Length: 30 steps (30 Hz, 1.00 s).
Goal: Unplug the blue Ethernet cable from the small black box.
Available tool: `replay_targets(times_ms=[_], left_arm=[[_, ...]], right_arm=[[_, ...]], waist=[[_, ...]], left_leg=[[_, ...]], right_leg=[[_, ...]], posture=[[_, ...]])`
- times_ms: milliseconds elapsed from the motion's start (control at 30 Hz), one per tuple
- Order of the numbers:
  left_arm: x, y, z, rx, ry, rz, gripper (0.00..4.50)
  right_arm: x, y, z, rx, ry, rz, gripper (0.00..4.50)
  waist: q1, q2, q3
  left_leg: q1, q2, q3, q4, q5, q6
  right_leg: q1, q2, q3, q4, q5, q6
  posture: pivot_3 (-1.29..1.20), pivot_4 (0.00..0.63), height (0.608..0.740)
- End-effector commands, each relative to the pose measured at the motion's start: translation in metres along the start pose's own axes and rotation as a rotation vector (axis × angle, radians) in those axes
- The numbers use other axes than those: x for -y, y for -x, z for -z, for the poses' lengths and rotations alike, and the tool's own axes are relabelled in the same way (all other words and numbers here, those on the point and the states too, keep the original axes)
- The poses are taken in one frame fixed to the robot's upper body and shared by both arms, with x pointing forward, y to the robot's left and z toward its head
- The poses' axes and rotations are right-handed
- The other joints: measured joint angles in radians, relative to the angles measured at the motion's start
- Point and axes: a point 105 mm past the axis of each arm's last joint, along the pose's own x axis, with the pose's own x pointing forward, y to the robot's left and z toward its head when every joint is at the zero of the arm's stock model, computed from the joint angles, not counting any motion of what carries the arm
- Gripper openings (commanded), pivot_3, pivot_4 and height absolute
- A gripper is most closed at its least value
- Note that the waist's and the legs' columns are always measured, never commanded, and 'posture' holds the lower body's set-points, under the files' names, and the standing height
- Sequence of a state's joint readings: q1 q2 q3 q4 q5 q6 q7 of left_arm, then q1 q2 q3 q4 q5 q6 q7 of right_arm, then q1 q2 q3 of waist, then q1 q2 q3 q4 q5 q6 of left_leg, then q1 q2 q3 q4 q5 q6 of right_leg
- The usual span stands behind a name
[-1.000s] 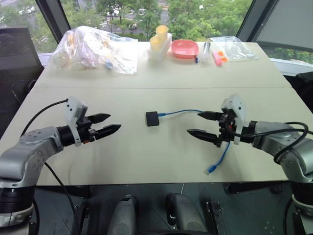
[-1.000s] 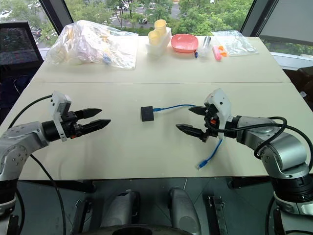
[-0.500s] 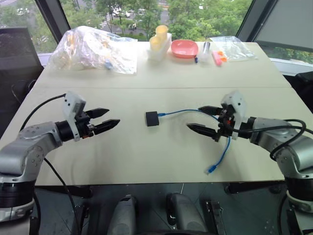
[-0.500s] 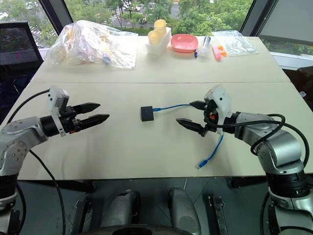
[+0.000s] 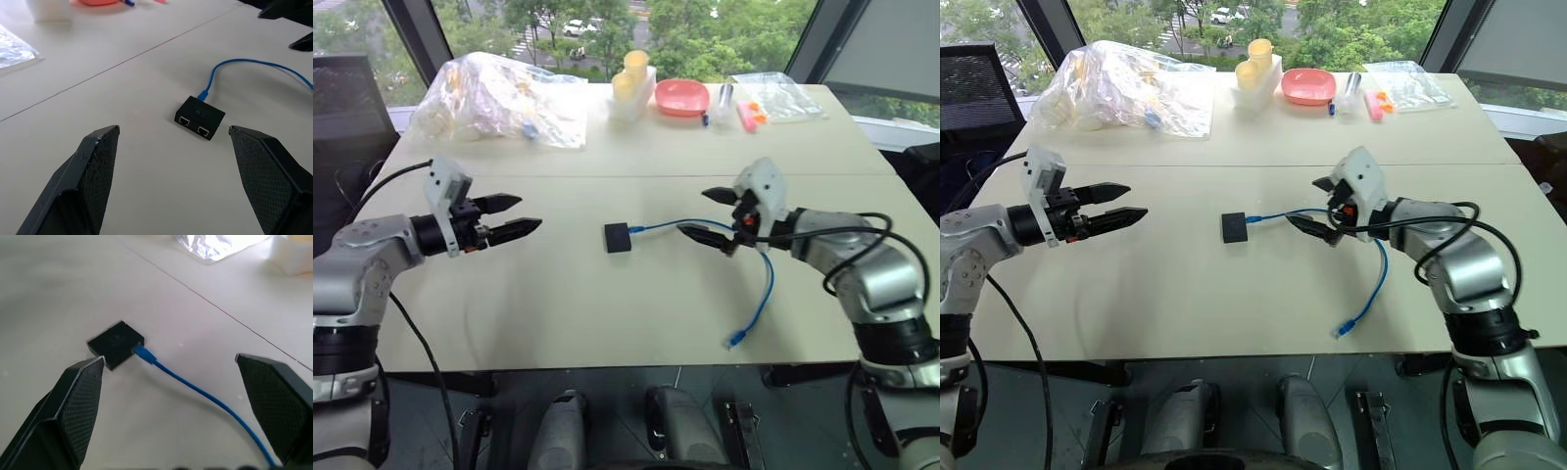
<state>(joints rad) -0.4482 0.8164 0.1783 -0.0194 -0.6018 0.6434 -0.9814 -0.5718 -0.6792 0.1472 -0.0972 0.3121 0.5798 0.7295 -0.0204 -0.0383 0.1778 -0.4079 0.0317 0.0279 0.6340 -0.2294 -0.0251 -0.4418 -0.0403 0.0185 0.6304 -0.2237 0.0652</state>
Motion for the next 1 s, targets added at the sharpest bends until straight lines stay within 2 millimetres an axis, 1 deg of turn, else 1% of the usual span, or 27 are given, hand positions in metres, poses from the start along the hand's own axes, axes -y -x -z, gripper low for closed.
replay_targets(times_ms=[33,67,167,333,467,533,600,667,767,833,933,967,1000], left_arm=[[0.008,0.000,-0.018,0.046,-0.032,0.025,3.74],[0.008,-0.001,-0.019,0.051,-0.036,0.016,3.74],[0.010,-0.002,-0.015,0.048,-0.035,0.005,3.74],[0.013,0.002,-0.012,0.051,-0.022,-0.009,3.74],[0.015,0.004,-0.010,0.051,-0.022,-0.022,3.74],[0.015,0.006,-0.009,0.054,-0.024,-0.036,3.74],[0.014,0.007,-0.008,0.058,-0.020,-0.048,3.74],[0.014,0.007,-0.006,0.052,-0.025,-0.053,3.74],[0.014,0.004,-0.008,0.054,-0.029,-0.047,3.74],[0.013,0.003,-0.010,0.061,-0.029,-0.046,3.74],[0.010,0.000,-0.010,0.066,-0.031,-0.046,3.74],[0.010,-0.001,-0.011,0.069,-0.031,-0.044,3.74],[0.009,-0.003,-0.011,0.077,-0.029,-0.043,3.74]], right_arm=[[0.008,-0.032,0.011,-0.069,0.192,0.057,4.46],[0.012,-0.042,0.015,-0.087,0.256,0.078,4.46],[0.015,-0.068,0.019,-0.095,0.368,0.104,4.46],[0.006,-0.092,0.019,-0.067,0.435,0.058,4.46],[0.002,-0.100,0.017,-0.054,0.472,0.038,4.46],[-0.002,-0.099,0.018,-0.055,0.506,0.015,4.46],[-0.013,-0.098,0.023,-0.065,0.607,-0.065,4.46],[-0.022,-0.098,0.025,-0.058,0.661,-0.134,4.46],[-0.026,-0.098,0.022,-0.060,0.718,-0.211,4.46],[-0.026,-0.102,0.017,-0.065,0.731,-0.236,4.46],[-0.030,-0.110,0.018,-0.123,0.731,-0.315,4.46],[-0.032,-0.113,0.018,-0.140,0.708,-0.354,4.46],[-0.034,-0.117,0.015,-0.166,0.632,-0.393,4.46]], waist=[[-0.003,0.000,0.000],[-0.003,0.000,0.000],[-0.004,0.000,0.000],[-0.001,0.000,0.000],[-0.001,0.000,0.000],[-0.002,0.000,0.000],[-0.003,0.000,0.000],[-0.002,0.000,0.000],[-0.005,0.000,0.000],[-0.010,0.000,0.000],[-0.022,0.000,0.000],[-0.026,0.000,0.000],[-0.029,0.000,0.000]], left_leg=[[0.001,0.000,0.000,0.000,0.000,0.000],[0.000,0.000,0.000,0.000,0.000,0.000],[0.000,0.000,0.000,0.000,0.000,0.000],[-0.001,0.000,0.000,-0.001,0.000,0.000],[-0.001,0.000,0.000,-0.001,0.000,0.000],[0.000,0.000,0.000,0.000,0.000,0.000],[0.000,0.000,0.000,0.000,0.000,0.000],[0.000,0.000,0.000,0.000,0.000,0.000],[0.001,0.000,0.000,0.000,0.000,0.000],[0.001,0.000,0.000,0.000,0.000,0.000],[0.001,0.000,0.000,0.000,0.000,0.000],[0.002,0.000,0.000,0.000,0.000,0.000],[0.002,0.000,0.000,0.000,0.000,0.000]], right_leg=[[0.000,0.000,0.000,0.000,0.000,0.000],[0.000,0.001,0.000,0.001,0.000,0.000],[-0.001,0.001,0.001,0.001,0.002,0.003],[-0.001,0.000,0.001,0.000,0.002,0.004],[-0.001,0.000,0.001,0.000,0.003,0.004],[0.000,0.000,0.001,0.000,0.003,0.004],[0.000,0.000,0.001,0.001,0.003,0.004],[0.000,0.000,0.001,0.001,0.003,0.004],[0.000,0.000,0.001,0.001,0.003,0.004],[0.001,0.000,0.001,0.001,0.003,0.004],[0.001,0.000,0.001,0.001,0.003,0.004],[0.001,0.000,0.001,0.001,0.003,0.004],[0.002,0.000,0.001,0.002,0.003,0.004]], posture=[[0.00,0.150,0.740],[0.00,0.150,0.740],[0.00,0.150,0.740],[0.00,0.150,0.740],[0.00,0.150,0.740],[0.00,0.150,0.740],[0.00,0.150,0.740],[0.00,0.150,0.740],[0.00,0.150,0.740],[0.00,0.150,0.740],[0.00,0.150,0.740],[0.00,0.150,0.740],[0.00,0.150,0.740]])
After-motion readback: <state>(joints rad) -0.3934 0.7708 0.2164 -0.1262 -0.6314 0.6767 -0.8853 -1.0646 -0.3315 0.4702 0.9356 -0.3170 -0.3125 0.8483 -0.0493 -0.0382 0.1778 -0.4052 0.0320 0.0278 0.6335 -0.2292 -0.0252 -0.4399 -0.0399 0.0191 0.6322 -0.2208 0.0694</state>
